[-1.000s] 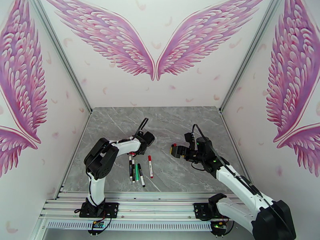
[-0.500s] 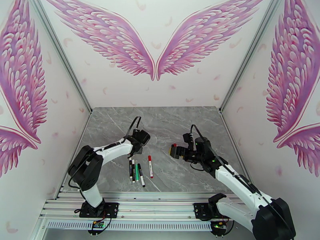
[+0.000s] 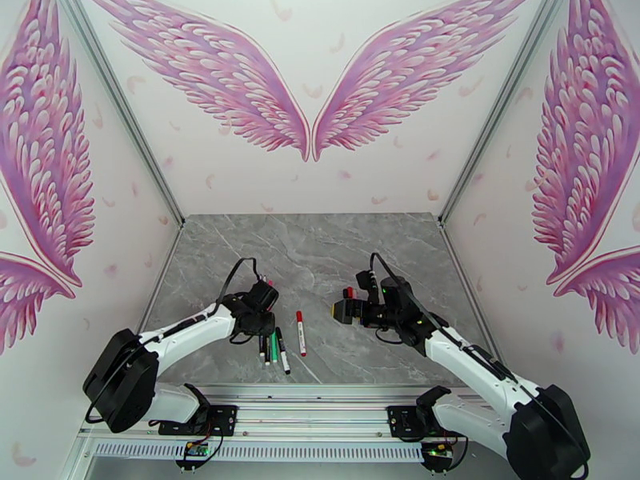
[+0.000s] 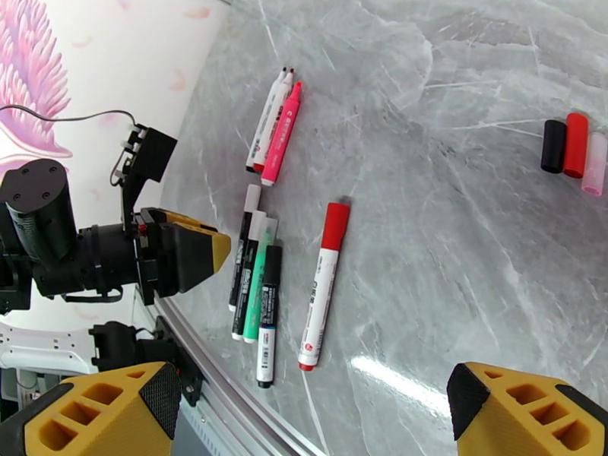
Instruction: Open the pen caps
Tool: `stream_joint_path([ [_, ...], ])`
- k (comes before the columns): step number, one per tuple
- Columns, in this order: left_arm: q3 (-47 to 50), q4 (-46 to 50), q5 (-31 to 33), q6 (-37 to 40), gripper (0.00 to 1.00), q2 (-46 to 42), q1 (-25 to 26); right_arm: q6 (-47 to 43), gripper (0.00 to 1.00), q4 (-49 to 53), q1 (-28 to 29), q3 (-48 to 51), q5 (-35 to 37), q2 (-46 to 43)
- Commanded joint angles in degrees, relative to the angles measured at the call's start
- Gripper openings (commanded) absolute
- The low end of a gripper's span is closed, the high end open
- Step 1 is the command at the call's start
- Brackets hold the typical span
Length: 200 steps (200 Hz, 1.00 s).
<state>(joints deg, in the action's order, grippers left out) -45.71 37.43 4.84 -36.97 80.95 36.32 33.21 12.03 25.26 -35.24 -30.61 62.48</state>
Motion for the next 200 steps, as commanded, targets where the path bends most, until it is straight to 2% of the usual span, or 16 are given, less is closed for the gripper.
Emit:
stream_joint_path([
  [1,1.6,-1.4,-4.6,-2.4,0.41,-0.9,-0.7,-1.2,0.99,0.9,0.7,-2.2,1.1,0.4],
  [37,2.1,-0.3,-3.5,-3.3,0.39,0.4,-1.3,-1.3,0.99,1.4,1.0,-2.3,1.7,0.5],
  [72,2.8,-0.1,-2.7,-3.9,0.33,1.2,-2.4,-1.3,0.99,1.6,1.1,-2.3,2.0,0.5],
  [146,4.2,-1.6,-4.4,-3.2,0.33,2.8,-3.4,-1.1,0.99,1.2,1.3,-1.7,2.4,1.2],
  [200,4.7,0.5,-3.3,-3.3,0.26,3.2,-3.7,-1.0,0.99,1.0,1.4,-1.8,2.5,1.5],
])
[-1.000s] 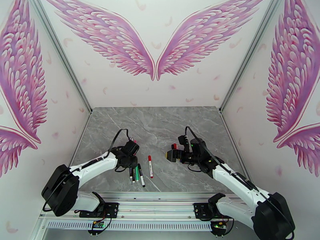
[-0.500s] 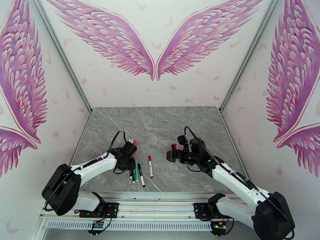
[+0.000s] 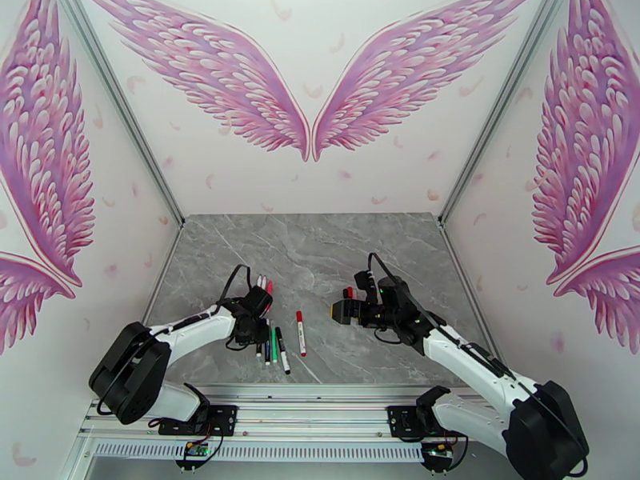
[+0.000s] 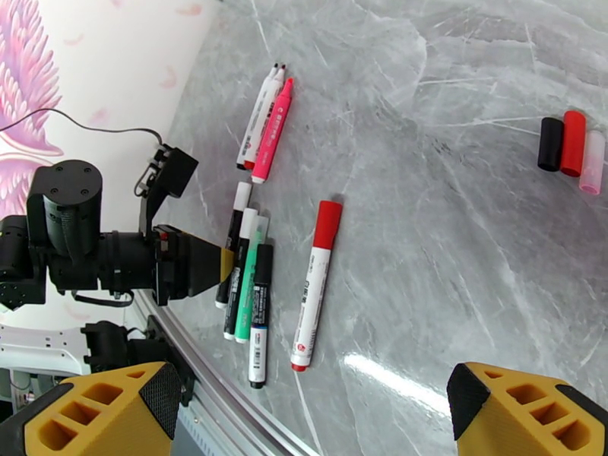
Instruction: Open the pen caps
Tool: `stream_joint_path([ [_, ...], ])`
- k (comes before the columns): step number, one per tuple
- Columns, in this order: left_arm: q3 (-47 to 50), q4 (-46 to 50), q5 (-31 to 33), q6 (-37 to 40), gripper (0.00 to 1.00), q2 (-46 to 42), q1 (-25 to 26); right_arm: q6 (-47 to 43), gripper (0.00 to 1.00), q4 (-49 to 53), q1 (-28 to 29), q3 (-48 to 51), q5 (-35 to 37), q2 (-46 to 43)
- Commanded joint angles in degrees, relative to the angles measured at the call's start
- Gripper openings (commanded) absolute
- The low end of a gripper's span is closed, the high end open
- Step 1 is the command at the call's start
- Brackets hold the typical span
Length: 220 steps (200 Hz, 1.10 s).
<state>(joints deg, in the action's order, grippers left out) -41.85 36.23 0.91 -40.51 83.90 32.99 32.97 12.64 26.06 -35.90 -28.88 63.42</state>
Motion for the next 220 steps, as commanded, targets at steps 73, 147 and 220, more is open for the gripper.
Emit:
stream_joint_path([
  [73,1.3,2.4,1.6,1.0,0.27,3.2,-0.3,-0.6,0.99,0.0,0.9,-1.5,0.7,1.5],
  [147,-0.6,8.3,0.9,3.8,0.19,-7.1,-0.3,1.4,1.0,-1.5,1.3,-2.1,-0.8,1.8],
  [220,-6.6,0.9,-16.5,14.6,0.19,-19.9,1.9,16.5,0.88,-4.5,1.7,-7.7,0.7,1.0],
])
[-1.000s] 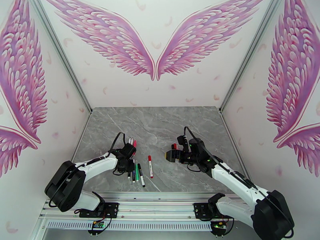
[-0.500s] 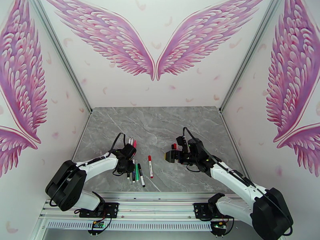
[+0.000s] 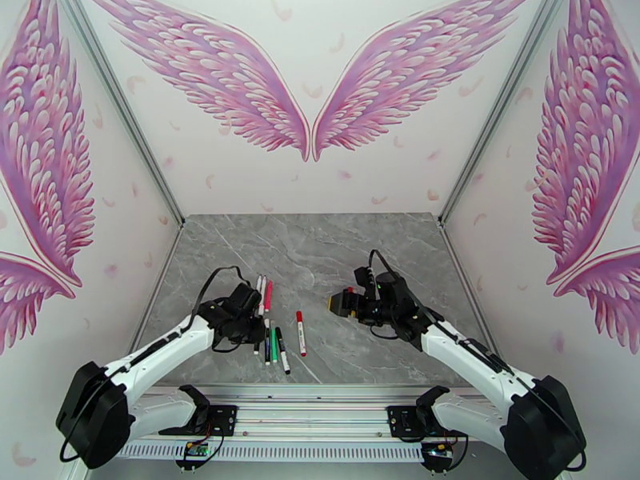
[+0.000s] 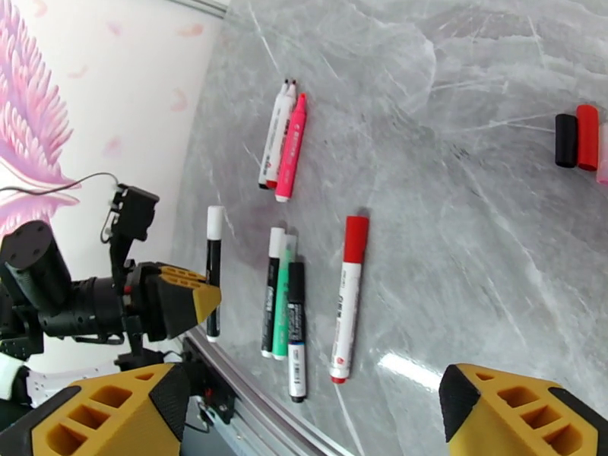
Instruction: Open the pen caps
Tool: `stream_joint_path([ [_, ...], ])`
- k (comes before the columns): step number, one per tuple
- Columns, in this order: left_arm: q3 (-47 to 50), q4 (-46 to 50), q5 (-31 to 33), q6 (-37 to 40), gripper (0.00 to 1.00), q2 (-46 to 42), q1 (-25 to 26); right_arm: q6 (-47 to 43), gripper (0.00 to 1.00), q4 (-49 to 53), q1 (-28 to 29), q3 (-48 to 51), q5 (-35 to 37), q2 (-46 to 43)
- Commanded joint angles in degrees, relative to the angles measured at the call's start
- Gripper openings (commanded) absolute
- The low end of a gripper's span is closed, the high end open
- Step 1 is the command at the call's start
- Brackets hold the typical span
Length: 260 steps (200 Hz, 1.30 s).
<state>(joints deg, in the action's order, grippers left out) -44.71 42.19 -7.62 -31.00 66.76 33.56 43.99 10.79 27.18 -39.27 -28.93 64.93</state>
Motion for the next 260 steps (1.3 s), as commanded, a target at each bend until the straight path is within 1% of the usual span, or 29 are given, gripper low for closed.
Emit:
stream_joint_path([
  [1,-3.9,-5.3,-8.2,5.2,0.19,-2.8,1.4,5.5,0.88,-2.4,0.6,-4.5,0.8,-0.4],
  [12,-4.9,-7.5,-10.7,6.5,0.19,-2.6,2.3,5.2,0.85,-1.4,0.6,-6.5,0.8,0.4],
  [36,-7.7,-10.8,-12.7,8.4,0.19,-0.9,5.0,4.9,0.77,0.1,0.8,-10.3,-0.6,2.5],
  [70,-9.6,-15.7,-15.2,9.9,0.18,2.4,8.8,2.1,0.72,4.9,2.7,-16.2,-1.2,5.3],
  [91,-10.9,-17.2,-16.2,10.7,0.18,4.6,10.4,0.5,0.67,7.3,3.9,-18.6,-1.5,7.1],
  [112,-12.6,-17.0,-16.4,11.5,0.17,6.7,11.1,-0.6,0.64,9.0,5.3,-20.1,-1.4,8.3],
  [132,-13.5,-17.5,-16.6,11.7,0.16,7.4,11.5,-0.8,0.57,10.1,5.9,-20.3,-0.7,9.1],
  [160,-14.3,-17.2,-16.9,12.0,0.16,7.9,11.7,-0.9,0.51,10.2,6.1,-20.0,-0.6,9.8],
  [178,-14.5,-17.4,-17.4,12.1,0.16,8.2,12.0,-1.2,0.5,10.1,6.2,-20.0,-0.9,10.2],
  [260,-14.2,-18.1,-17.0,11.6,0.15,9.4,13.2,-0.8,0.34,9.0,6.3,-19.7,-1.4,9.9],
])
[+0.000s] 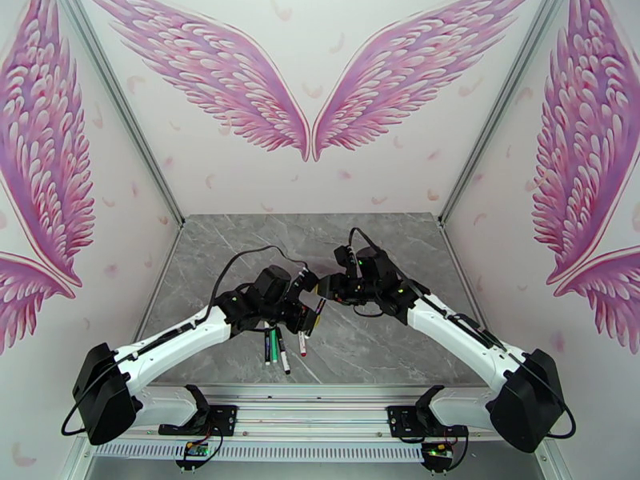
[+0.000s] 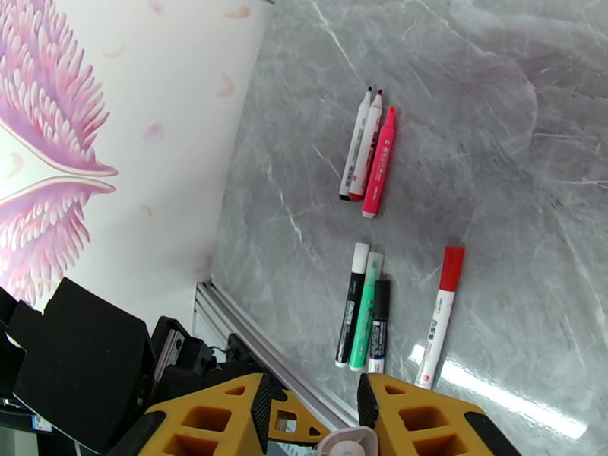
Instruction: Open the pen caps
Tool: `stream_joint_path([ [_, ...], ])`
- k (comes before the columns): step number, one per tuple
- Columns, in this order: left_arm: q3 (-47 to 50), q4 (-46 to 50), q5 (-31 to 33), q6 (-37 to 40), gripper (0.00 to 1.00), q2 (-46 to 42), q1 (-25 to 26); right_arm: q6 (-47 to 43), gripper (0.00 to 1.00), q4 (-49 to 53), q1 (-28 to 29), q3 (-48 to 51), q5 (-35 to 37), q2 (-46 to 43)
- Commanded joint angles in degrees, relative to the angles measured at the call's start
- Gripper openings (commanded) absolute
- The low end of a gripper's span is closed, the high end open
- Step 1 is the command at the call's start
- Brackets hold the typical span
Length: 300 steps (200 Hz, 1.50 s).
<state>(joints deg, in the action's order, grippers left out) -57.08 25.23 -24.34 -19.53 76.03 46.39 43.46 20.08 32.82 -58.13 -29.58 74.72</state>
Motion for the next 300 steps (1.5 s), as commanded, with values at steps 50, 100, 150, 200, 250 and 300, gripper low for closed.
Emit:
stream_joint_path([
  [50,-2.1,-1.2,0.3,0.0,0.15,-0.1,0.4,-0.2,0.27,-0.3,0.6,0.2,-0.7,-0.3],
  [100,-1.5,-1.2,0.5,-0.2,0.16,-1.0,0.4,0.1,0.17,-0.6,0.6,0.2,0.0,-1.0],
  [150,3.2,-7.6,-0.3,-3.6,0.35,-2.9,0.4,2.6,0.14,-3.6,0.7,0.6,-1.2,-2.9],
  [200,5.2,-10.6,0.2,-5.0,0.29,-4.4,0.3,5.1,0.13,-6.1,0.6,1.0,-3.4,-3.4],
  [250,6.4,-11.9,1.8,-6.4,0.13,-6.3,0.0,6.5,0.13,-7.3,0.3,2.1,-2.4,-4.1],
  [300,9.6,-18.4,-11.5,-9.6,0.07,-8.2,-3.4,4.7,0.12,-17.9,-2.3,4.1,-11.6,-6.6],
])
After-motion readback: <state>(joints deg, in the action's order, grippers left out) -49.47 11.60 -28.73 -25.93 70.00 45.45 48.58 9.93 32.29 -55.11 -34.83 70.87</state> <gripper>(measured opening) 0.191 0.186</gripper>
